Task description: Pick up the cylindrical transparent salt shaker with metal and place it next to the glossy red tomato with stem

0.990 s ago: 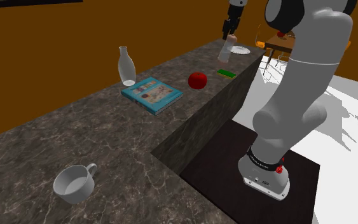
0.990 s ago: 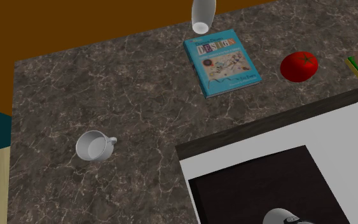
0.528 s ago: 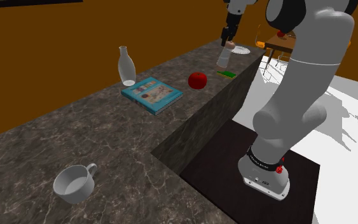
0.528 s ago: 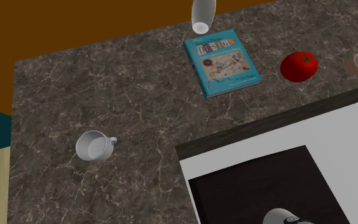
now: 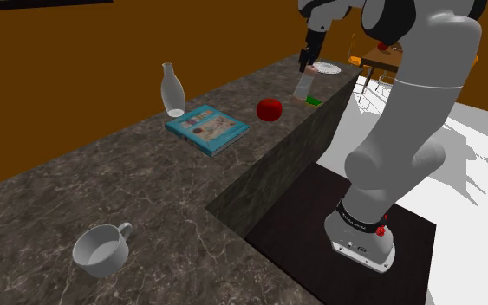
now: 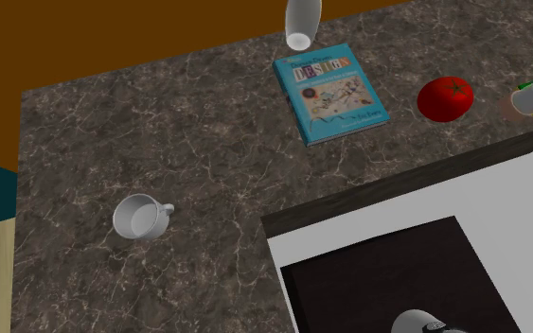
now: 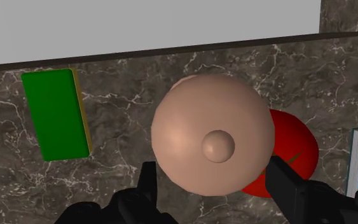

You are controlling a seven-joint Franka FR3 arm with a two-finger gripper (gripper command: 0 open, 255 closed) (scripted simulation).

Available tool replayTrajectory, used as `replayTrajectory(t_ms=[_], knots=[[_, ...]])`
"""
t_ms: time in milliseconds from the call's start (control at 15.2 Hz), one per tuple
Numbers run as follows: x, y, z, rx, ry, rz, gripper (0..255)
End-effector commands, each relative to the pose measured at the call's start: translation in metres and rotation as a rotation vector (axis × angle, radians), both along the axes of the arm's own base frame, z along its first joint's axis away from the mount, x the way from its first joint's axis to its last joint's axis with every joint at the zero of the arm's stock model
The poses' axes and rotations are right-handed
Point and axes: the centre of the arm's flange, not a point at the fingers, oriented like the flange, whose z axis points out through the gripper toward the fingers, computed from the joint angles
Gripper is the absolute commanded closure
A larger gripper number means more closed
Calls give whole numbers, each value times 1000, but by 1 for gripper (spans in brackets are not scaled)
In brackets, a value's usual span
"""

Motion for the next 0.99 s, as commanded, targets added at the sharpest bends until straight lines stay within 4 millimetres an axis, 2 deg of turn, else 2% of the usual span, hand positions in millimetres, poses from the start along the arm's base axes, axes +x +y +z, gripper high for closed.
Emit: replayTrajectory(t_ms=[0,924], knots=[[0,0,-11,-1,-1,0,255],[0,0,-83,-1,-1,0,255]])
